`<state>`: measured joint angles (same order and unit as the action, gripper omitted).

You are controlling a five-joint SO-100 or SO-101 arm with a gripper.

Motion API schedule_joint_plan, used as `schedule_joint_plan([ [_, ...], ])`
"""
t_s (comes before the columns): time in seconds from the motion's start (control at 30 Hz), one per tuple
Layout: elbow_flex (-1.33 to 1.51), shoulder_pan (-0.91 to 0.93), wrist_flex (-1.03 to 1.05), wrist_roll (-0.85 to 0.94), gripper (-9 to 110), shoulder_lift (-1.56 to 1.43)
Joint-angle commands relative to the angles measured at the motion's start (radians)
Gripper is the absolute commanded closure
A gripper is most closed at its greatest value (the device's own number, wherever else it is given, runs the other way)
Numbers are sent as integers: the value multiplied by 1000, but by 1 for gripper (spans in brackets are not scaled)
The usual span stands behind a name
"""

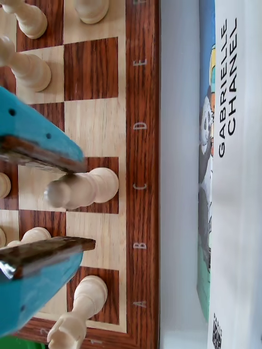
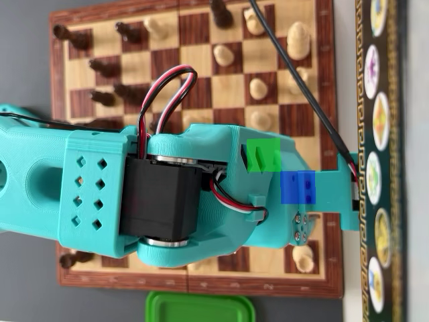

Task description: Play chess

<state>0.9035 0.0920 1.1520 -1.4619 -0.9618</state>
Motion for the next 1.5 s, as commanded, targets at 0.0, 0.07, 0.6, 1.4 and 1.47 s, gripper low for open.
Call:
schedule_joint_plan([
  [0.0, -51, -11, -15, 2, 84, -18],
  [0.07, -51, -9, -15, 2, 84, -18],
  [0.6, -49, 3, -51, 6, 84, -11],
  [1.4, -38, 31, -44, 46, 84, -11],
  [1.47, -38, 32, -44, 49, 84, -11],
])
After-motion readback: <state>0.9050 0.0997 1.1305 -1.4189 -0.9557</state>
